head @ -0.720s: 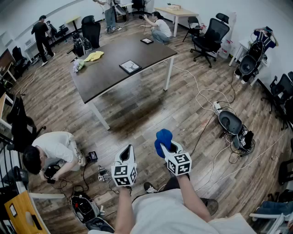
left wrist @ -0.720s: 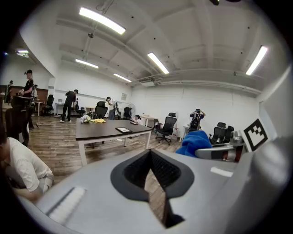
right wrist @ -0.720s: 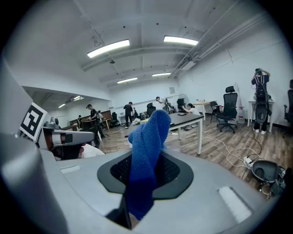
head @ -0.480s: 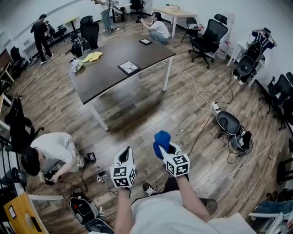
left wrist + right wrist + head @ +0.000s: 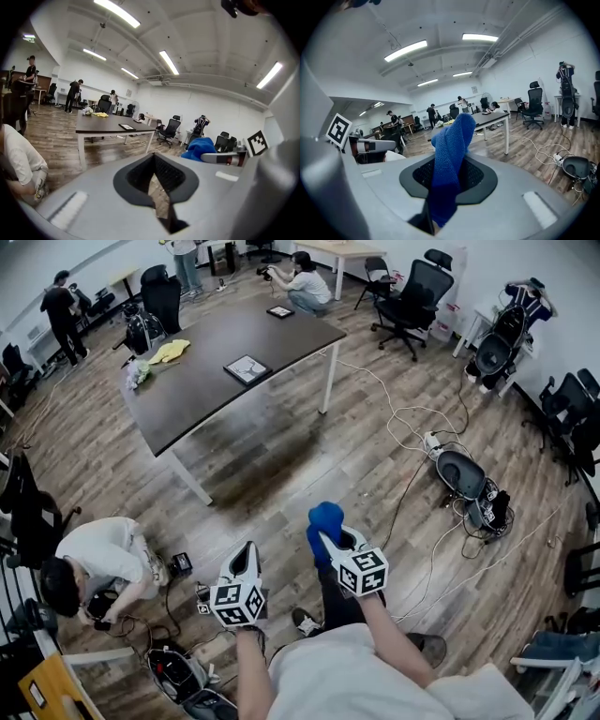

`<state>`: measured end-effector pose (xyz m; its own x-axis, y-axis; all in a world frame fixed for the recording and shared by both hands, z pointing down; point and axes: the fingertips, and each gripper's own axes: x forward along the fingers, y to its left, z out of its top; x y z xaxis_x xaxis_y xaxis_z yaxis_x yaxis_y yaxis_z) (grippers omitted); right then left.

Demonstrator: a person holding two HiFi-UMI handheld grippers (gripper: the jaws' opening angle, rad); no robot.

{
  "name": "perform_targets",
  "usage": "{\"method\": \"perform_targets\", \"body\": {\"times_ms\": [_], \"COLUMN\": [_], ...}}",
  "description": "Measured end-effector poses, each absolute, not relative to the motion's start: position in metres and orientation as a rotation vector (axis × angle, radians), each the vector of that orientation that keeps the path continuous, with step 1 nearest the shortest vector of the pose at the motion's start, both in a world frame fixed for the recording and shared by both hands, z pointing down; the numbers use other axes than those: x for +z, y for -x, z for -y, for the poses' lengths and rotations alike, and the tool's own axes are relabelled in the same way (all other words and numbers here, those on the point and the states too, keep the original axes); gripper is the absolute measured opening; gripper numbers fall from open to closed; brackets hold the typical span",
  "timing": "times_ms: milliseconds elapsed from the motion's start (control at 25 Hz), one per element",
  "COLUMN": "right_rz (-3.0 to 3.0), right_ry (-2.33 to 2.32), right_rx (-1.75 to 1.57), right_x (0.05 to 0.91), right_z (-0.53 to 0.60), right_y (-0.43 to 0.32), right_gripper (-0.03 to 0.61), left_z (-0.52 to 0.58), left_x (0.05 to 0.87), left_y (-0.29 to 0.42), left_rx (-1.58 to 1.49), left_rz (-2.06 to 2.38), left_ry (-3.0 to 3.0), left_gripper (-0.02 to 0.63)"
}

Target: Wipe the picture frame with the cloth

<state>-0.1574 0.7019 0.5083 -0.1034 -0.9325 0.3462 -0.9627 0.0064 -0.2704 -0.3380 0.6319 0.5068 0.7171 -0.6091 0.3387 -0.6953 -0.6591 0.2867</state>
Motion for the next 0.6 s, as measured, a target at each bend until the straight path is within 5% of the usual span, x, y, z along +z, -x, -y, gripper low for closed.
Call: {"method": "perform_targets", "body": {"times_ms": [600], "right_rz": [2.201], "right_ry": [-2.057], "right_rx": [0.659], "right_x": [0.517], "right_z": [-0.521], "right_y": [0.104], "right_gripper": [0.081], "left_z": [-0.462], "left_x": [0.492], "left_y": [0.288], "left_rx": [0.282], "left_rz": [1.005], "left_ry": [-2.531], "left_gripper": [0.052]}}
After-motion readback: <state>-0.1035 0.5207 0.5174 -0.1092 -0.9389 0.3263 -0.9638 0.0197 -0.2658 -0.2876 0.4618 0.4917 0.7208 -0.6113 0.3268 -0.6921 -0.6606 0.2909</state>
